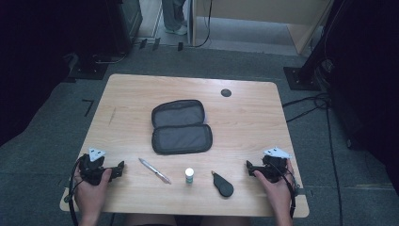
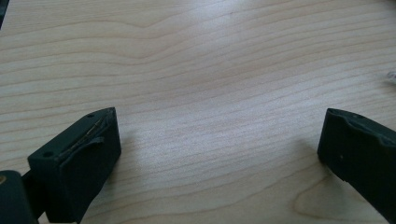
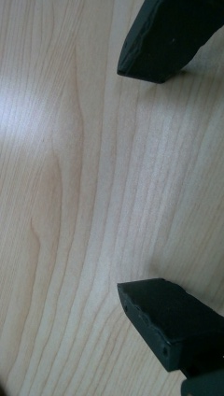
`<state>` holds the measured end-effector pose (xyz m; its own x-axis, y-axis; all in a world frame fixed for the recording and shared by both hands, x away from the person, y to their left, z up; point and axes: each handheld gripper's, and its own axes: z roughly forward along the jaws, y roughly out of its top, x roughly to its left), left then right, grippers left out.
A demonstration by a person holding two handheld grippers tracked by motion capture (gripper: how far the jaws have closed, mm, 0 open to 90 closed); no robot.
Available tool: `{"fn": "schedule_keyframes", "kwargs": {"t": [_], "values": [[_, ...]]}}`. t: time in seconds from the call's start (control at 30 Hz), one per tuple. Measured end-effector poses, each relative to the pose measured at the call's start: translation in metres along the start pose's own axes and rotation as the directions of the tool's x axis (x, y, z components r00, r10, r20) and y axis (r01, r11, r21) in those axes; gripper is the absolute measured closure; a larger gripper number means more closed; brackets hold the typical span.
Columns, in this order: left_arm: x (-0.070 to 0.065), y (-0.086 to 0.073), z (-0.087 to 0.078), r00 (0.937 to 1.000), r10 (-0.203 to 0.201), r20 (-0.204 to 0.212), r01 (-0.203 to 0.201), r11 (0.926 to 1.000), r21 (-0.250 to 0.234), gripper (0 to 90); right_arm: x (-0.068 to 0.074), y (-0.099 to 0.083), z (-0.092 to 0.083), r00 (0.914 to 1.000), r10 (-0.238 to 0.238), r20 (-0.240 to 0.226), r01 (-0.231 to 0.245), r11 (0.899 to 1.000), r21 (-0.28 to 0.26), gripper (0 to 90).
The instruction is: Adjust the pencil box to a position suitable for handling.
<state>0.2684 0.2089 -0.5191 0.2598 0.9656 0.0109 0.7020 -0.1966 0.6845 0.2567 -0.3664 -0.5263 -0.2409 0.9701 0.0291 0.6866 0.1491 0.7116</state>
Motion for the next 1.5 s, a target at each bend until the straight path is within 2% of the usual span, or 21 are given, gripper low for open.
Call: {"fn": "schedule_keyframes", "kwargs": {"t": [0.07,0.13,0.2,0.33,0.37,0.4,0.43,0.47,0.5,0.53,0.63,0.7,0.87,1.0,1.07,1.3,1.5], "values": [[0.0,0.0,0.0,1.0,0.0,0.0,0.0,1.0,0.0,0.0,0.001,0.0,0.0,1.0,0.006,0.002,-0.006,1.0,-0.005,2.2],[0.0,0.0,0.0,1.0,0.0,0.0,0.0,1.0,0.0,0.0,0.002,0.001,-0.003,0.9997,0.02,0.013,-0.02,1.0,-0.009,13.7],[0.0,0.0,0.0,1.0,0.0,0.0,0.0,1.0,0.0,0.0,0.003,0.004,-0.006,0.9992,0.038,0.015,-0.038,0.999,-0.024,15.8],[0.0,0.0,0.0,1.0,0.0,0.0,0.0,1.0,0.0,0.0,0.01,0.011,-0.011,0.9991,0.035,0.024,-0.034,0.998,-0.062,26.1],[0.0,0.0,0.0,1.0,0.0,0.0,0.0,1.0,0.0,0.0,0.01,0.011,-0.011,0.9991,0.035,0.024,-0.034,0.998,-0.062,26.1],[0.0,0.0,0.0,1.0,0.0,0.001,0.0,1.0,0.0,0.0,0.014,0.016,-0.014,0.9992,0.034,0.021,-0.032,0.996,-0.086,35.5],[0.0,0.0,0.0,1.0,0.0,0.001,0.0,1.0,0.0,0.0,0.014,0.016,-0.014,0.9992,0.034,0.021,-0.032,0.996,-0.086,35.5],[0.0,0.0,0.0,1.0,0.0,0.0,0.0,1.0,0.0,0.0,0.016,0.022,-0.017,0.9988,0.049,-0.005,-0.049,0.993,-0.108,43.0],[0.0,0.0,0.0,1.0,-0.001,0.0,0.001,1.0,0.0,0.0,0.016,0.022,-0.017,0.9988,0.049,-0.005,-0.049,0.993,-0.108,43.0],[0.0,0.0,0.0,1.0,0.0,0.0,0.0,1.0,0.0,0.0,0.018,0.027,-0.019,0.9987,0.045,-0.023,-0.048,0.991,-0.126,53.1],[0.0,0.0,0.0,1.0,0.0,0.0,0.0,1.0,0.0,0.0,0.025,0.038,-0.019,0.9999,-0.004,-0.01,0.002,0.993,-0.121,60.4],[0.0,0.0,0.0,1.0,0.0,0.0,0.0,1.0,0.0,0.0,0.03,0.045,-0.018,0.9991,-0.038,-0.02,0.035,0.991,-0.132,63.3],[0.0,0.0,0.0,1.0,0.0,0.0,0.0,1.0,0.0,0.0,0.044,0.063,-0.014,0.9965,-0.068,-0.048,0.06,0.985,-0.16,68.0],[0.0,0.0,0.0,1.0,0.0,0.0,0.0,1.0,0.0,0.0,0.053,0.073,-0.007,0.995,-0.063,-0.078,0.049,0.985,-0.167,73.9],[0.0,0.0,0.0,1.0,0.0,0.0,0.0,1.0,0.0,0.0,0.057,0.078,-0.004,0.9945,-0.07,-0.078,0.057,0.986,-0.159,75.9],[0.0,0.0,0.0,1.0,0.0,0.0,0.0,1.0,0.0,0.0,0.072,0.092,0.003,0.9892,-0.087,-0.118,0.068,0.985,-0.161,77.3],[0.0,0.0,0.0,1.0,0.0,0.0,0.0,1.0,0.001,0.0,0.082,0.099,0.008,0.9888,-0.102,-0.109,0.084,0.985,-0.152,77.3]]}}
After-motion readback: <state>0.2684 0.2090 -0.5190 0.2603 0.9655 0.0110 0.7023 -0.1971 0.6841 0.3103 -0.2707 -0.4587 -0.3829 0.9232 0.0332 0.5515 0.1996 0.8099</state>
